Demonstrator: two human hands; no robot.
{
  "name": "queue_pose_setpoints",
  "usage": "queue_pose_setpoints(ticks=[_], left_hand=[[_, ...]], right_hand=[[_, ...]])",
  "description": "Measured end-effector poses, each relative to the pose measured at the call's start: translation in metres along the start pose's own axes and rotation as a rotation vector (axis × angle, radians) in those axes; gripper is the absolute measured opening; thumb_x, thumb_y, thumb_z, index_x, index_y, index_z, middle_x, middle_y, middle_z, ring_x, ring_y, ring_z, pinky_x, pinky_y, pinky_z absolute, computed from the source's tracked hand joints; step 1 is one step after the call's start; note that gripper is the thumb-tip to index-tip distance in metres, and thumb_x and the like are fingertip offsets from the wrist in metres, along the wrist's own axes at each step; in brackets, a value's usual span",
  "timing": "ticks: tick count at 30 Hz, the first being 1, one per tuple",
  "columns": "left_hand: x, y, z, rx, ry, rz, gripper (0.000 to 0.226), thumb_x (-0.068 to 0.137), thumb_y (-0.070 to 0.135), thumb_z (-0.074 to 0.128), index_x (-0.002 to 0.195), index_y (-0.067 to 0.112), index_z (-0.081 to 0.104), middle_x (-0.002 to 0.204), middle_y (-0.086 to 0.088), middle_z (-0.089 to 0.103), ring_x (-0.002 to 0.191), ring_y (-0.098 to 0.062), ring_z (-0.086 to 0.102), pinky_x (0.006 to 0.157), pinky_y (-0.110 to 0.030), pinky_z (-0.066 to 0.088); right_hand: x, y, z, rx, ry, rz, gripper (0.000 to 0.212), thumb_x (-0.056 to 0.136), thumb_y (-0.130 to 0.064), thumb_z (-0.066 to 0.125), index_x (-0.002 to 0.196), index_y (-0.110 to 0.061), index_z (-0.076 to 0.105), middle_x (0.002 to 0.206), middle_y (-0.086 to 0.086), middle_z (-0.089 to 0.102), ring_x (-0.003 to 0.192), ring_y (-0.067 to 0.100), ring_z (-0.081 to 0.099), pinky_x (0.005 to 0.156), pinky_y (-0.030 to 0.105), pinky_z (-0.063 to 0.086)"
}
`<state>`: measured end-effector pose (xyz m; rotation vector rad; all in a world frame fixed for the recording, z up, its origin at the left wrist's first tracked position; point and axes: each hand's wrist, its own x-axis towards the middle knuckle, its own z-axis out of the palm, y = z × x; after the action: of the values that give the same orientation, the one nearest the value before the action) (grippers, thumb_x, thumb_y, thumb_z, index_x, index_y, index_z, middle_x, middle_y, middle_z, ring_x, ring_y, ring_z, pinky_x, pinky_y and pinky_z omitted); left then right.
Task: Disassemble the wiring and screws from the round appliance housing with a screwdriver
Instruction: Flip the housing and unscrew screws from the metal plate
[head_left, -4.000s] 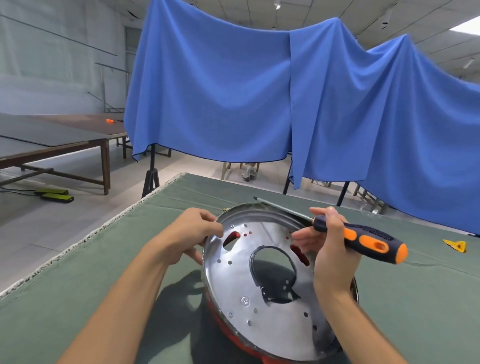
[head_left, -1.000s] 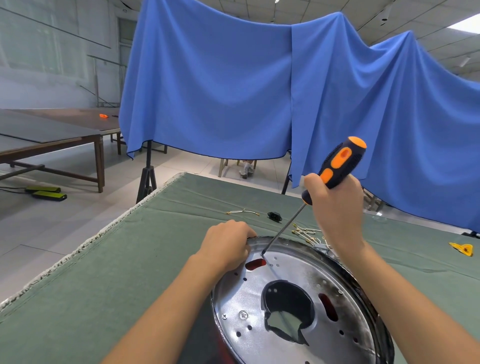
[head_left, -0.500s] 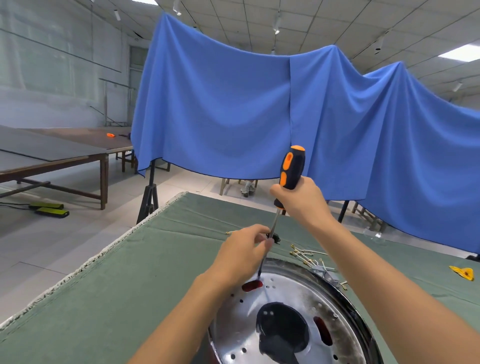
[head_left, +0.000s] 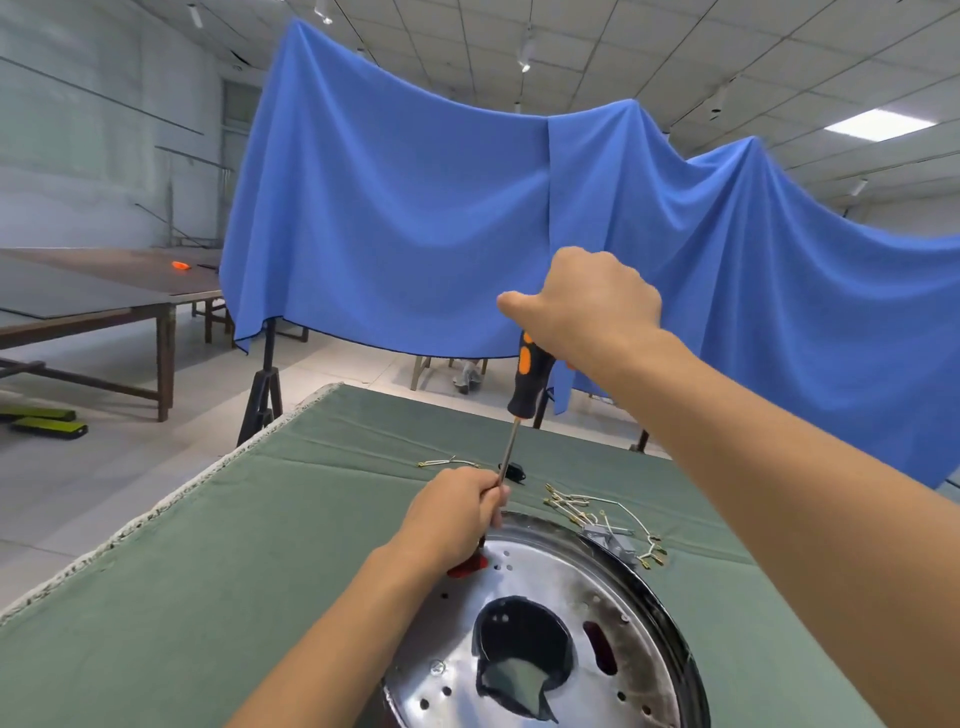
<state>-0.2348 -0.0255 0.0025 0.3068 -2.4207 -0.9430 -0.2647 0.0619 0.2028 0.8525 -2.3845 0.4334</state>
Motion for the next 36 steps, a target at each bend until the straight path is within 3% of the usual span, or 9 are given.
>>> queue_pose_setpoints(ticks=[6, 14, 18, 22, 25, 29, 31, 34, 36], left_hand=[[0.001, -0.006, 0.000, 0.062, -0.041, 0.021, 0.023, 0.097, 0.033, 0.048, 0.087, 0.017, 0.062, 0.080, 0.002, 0.056, 0.092, -0.019, 0.045, 0.080, -0.039, 0.044], [0.000, -0.013, 0.002, 0.133, -0.165, -0.097, 0.019, 0.088, 0.025, 0.056, 0.102, 0.035, 0.061, 0.109, 0.012, 0.064, 0.104, -0.013, 0.057, 0.086, -0.030, 0.045], [0.001, -0.014, 0.000, 0.154, -0.171, -0.105, 0.024, 0.082, 0.021, 0.061, 0.100, 0.037, 0.063, 0.110, 0.013, 0.064, 0.103, -0.013, 0.058, 0.084, -0.029, 0.046], [0.000, -0.013, 0.000, 0.150, -0.178, -0.101, 0.025, 0.080, 0.022, 0.062, 0.099, 0.039, 0.064, 0.110, 0.013, 0.065, 0.102, -0.012, 0.060, 0.082, -0.027, 0.047], [-0.002, -0.015, -0.001, 0.070, -0.182, -0.117, 0.025, 0.081, 0.017, 0.057, 0.087, 0.041, 0.061, 0.099, 0.017, 0.064, 0.083, -0.004, 0.064, 0.061, -0.009, 0.041], [-0.004, -0.013, -0.003, 0.035, -0.174, -0.117, 0.021, 0.079, 0.023, 0.065, 0.093, 0.038, 0.063, 0.100, 0.017, 0.064, 0.085, -0.006, 0.064, 0.068, -0.015, 0.048], [-0.004, -0.013, -0.003, 0.024, -0.172, -0.120, 0.020, 0.079, 0.024, 0.067, 0.093, 0.037, 0.064, 0.099, 0.017, 0.064, 0.084, -0.006, 0.064, 0.069, -0.017, 0.051], [-0.004, -0.012, -0.003, 0.059, -0.170, -0.121, 0.019, 0.079, 0.024, 0.067, 0.094, 0.037, 0.065, 0.099, 0.017, 0.065, 0.086, -0.007, 0.064, 0.070, -0.019, 0.046], [-0.005, -0.010, -0.004, 0.063, -0.182, -0.131, 0.018, 0.079, 0.024, 0.068, 0.092, 0.037, 0.065, 0.096, 0.017, 0.066, 0.082, -0.005, 0.065, 0.069, -0.019, 0.045]], right_hand=[[0.016, -0.015, 0.006, -0.480, -0.215, 0.019, 0.028, 0.091, -0.034, 0.056, 0.073, -0.013, 0.050, 0.068, 0.002, 0.047, 0.055, 0.020, 0.045, 0.048, 0.023, 0.032], [0.031, -0.002, 0.000, -0.166, -0.429, -0.212, 0.025, 0.090, -0.034, 0.056, 0.072, -0.017, 0.050, 0.054, 0.000, 0.056, 0.053, 0.015, 0.049, 0.048, 0.024, 0.031], [0.031, 0.006, -0.015, 0.046, -0.681, -0.187, 0.016, 0.089, -0.032, 0.064, 0.090, -0.020, 0.054, 0.083, 0.004, 0.064, 0.065, 0.017, 0.062, 0.049, 0.026, 0.051], [0.023, 0.002, -0.008, -0.216, -0.504, -0.069, 0.049, 0.086, -0.062, 0.054, 0.076, -0.013, 0.055, 0.058, 0.003, 0.067, 0.047, 0.017, 0.064, 0.054, 0.026, 0.045], [0.023, -0.003, 0.007, -0.279, -0.243, -0.145, 0.037, 0.096, -0.039, 0.046, 0.070, -0.012, 0.044, 0.060, 0.002, 0.052, 0.052, 0.018, 0.046, 0.050, 0.026, 0.027], [0.028, -0.003, -0.005, -0.035, -0.532, -0.174, 0.020, 0.094, -0.023, 0.050, 0.078, -0.012, 0.053, 0.057, 0.003, 0.059, 0.042, 0.017, 0.052, 0.039, 0.017, 0.038], [0.026, 0.001, -0.014, 0.079, -0.622, -0.136, 0.010, 0.093, -0.019, 0.053, 0.092, -0.012, 0.059, 0.079, 0.007, 0.063, 0.054, 0.020, 0.056, 0.043, 0.019, 0.048], [0.020, 0.007, -0.012, 0.020, -0.601, -0.026, 0.023, 0.090, -0.033, 0.056, 0.091, -0.011, 0.061, 0.083, 0.008, 0.063, 0.061, 0.022, 0.062, 0.048, 0.028, 0.052], [0.015, 0.008, -0.007, -0.261, -0.427, -0.001, 0.038, 0.090, -0.048, 0.052, 0.074, -0.015, 0.055, 0.071, 0.004, 0.058, 0.056, 0.019, 0.057, 0.052, 0.025, 0.039]])
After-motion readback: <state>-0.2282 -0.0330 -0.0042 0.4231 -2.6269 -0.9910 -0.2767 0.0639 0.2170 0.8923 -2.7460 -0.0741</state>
